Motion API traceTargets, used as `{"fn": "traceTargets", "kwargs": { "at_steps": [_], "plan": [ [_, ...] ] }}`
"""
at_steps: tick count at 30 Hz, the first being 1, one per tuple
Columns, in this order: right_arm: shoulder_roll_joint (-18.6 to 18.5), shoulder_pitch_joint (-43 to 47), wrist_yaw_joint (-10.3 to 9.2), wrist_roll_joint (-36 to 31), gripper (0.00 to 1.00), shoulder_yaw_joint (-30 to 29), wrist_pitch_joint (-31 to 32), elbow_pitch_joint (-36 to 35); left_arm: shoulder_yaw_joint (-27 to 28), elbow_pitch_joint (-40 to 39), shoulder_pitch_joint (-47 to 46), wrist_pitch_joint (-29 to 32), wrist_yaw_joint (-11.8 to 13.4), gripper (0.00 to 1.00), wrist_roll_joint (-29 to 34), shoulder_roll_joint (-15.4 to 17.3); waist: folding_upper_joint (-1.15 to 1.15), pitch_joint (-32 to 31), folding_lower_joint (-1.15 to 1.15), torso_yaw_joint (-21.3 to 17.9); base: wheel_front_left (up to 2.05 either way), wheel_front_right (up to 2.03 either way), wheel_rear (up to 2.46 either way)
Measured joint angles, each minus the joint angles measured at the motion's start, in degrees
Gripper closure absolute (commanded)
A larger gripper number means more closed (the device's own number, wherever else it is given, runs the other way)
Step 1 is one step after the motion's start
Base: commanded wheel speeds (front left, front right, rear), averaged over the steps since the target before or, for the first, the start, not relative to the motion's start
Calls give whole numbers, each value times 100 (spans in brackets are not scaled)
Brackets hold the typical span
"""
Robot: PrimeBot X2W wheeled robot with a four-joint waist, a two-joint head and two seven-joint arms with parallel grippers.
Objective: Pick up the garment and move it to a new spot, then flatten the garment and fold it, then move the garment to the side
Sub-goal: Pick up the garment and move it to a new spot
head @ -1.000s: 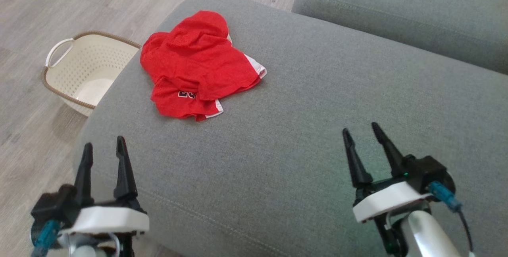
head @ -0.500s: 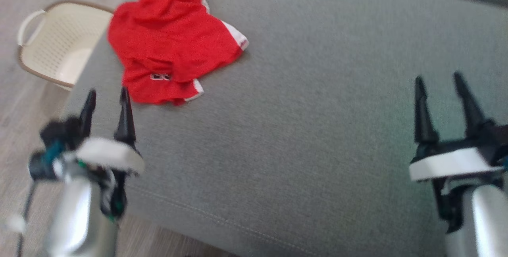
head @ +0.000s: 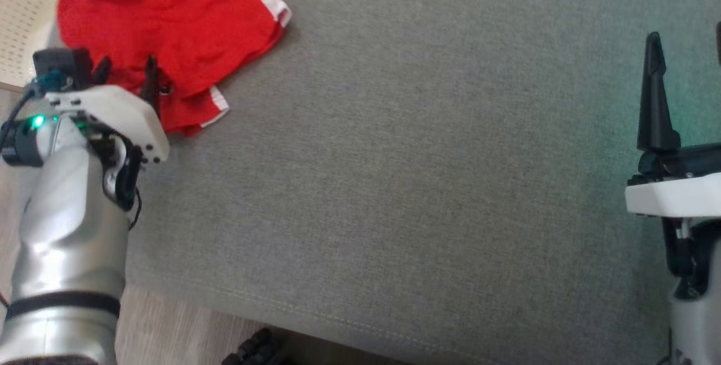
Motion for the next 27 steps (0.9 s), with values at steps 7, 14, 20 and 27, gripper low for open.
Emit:
{"fn": "traceTargets", "kwargs": {
  "at_steps": [7,14,20,27],
  "plan": [
    [-46,-7,0,1,0,3,32,-91,-118,876,-664,87,-4,5,9,-10,0,286,-1,-121,0,0,0],
    [-51,-132,0,1,0,4,12,-18,-164,1391,-920,-51,-208,100,-96,-20,0,194,-1,-181,0,0,0],
    [1,-131,0,9,0,19,-169,299,-192,1434,-901,-715,-212,100,-146,-15,0,-158,-2,-246,0,0,0],
    [162,-88,0,77,0,27,-431,765,-291,950,-642,-1115,-256,100,-264,-41,0,-776,-2,-362,0,0,0]
  ]
}}
